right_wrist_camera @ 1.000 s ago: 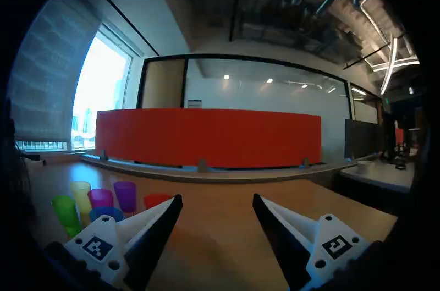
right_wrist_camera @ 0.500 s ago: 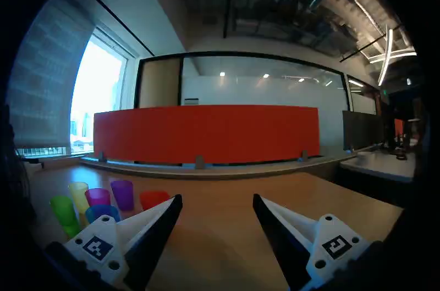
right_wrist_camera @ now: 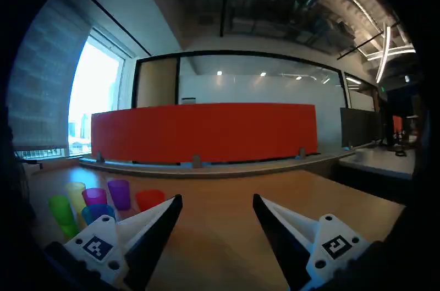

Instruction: Pour water

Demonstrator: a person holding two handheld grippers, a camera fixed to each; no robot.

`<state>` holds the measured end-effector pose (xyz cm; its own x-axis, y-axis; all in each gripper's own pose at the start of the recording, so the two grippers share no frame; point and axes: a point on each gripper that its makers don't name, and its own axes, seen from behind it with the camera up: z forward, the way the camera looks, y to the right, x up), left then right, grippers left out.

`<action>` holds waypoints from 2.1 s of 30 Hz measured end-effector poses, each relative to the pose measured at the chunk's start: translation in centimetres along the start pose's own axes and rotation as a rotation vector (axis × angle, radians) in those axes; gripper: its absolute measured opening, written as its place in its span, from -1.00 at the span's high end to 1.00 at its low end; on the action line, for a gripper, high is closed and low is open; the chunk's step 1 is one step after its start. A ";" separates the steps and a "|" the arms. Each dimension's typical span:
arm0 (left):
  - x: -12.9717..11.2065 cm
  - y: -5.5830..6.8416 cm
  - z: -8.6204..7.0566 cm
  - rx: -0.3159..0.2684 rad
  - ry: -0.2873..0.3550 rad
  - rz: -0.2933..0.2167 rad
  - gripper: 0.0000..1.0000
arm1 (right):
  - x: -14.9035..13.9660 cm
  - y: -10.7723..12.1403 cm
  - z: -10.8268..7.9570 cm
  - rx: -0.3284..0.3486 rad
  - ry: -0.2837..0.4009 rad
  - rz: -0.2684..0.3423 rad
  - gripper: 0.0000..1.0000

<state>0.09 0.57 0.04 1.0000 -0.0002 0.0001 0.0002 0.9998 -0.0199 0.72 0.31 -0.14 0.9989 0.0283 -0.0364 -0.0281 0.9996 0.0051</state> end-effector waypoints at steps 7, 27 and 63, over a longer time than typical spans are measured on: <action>0.0 0.0 0.0 0.000 0.000 0.000 -0.99 | -0.3 0.0 0.0 0.000 -0.010 -0.010 -0.98; 0.0 0.0 0.0 0.000 0.000 -0.001 -0.99 | -0.7 -0.3 0.1 -0.001 -0.034 -0.030 -0.99; 0.0 -0.1 0.0 0.000 0.000 0.000 -0.99 | -0.7 -0.3 0.1 -0.003 -0.037 -0.029 -0.99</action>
<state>0.09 0.50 0.04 1.0000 -0.0005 -0.0001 0.0005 0.9998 -0.0198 -0.01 0.02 0.01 1.0000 -0.0007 0.0004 0.0007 1.0000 0.0017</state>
